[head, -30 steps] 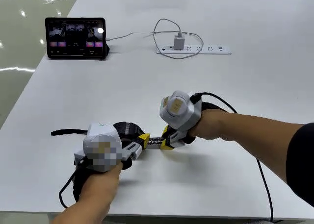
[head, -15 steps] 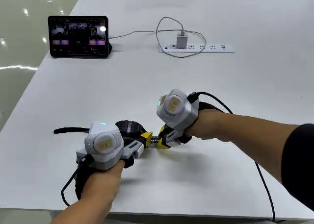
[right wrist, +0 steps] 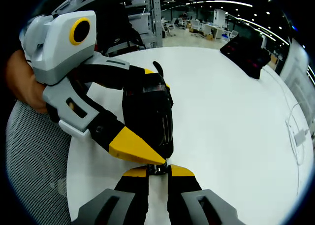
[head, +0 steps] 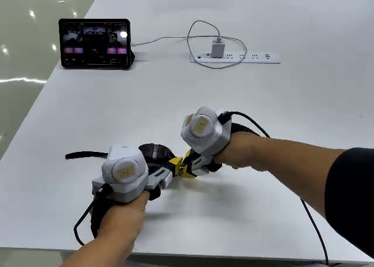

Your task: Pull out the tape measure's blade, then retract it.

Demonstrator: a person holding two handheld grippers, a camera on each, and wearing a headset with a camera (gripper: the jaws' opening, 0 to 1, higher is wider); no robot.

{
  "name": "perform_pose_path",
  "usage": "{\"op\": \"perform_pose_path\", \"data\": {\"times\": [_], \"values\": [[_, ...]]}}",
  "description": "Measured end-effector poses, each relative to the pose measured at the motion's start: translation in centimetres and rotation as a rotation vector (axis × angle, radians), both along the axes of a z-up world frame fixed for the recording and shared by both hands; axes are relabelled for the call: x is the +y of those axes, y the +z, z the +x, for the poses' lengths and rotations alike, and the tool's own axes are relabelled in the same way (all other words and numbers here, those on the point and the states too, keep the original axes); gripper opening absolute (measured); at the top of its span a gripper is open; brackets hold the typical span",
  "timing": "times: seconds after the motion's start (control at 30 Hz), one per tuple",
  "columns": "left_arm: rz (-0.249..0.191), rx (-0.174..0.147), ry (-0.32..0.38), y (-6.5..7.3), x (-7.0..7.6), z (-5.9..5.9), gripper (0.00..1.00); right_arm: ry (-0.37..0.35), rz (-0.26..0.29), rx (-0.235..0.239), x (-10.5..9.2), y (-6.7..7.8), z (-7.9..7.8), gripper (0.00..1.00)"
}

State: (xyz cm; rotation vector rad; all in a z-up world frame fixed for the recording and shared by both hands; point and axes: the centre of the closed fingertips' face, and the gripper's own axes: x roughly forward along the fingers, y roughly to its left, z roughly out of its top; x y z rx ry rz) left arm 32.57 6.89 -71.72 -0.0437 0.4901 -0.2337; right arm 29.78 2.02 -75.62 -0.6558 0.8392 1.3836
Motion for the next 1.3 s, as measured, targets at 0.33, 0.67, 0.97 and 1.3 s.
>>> {"op": "perform_pose_path", "data": {"times": [0.33,0.67,0.97,1.3], "values": [[0.002,-0.002,-0.001,0.0,0.0,0.0,0.62,-0.038,0.033,0.019,0.2,0.1,0.1,0.11],[0.013,0.020,-0.029,-0.1,-0.2,0.1,0.64,-0.033,0.041,-0.049,0.3,0.1,0.3,0.15],[-0.015,0.128,-0.188,-1.0,-0.7,-0.6,0.68,-0.095,0.054,-0.052,-1.0,0.7,0.2,0.18],[0.017,0.119,-0.353,-0.4,-0.1,-1.5,0.91,-0.165,0.070,-0.067,-4.6,1.1,-0.1,0.23]]}}
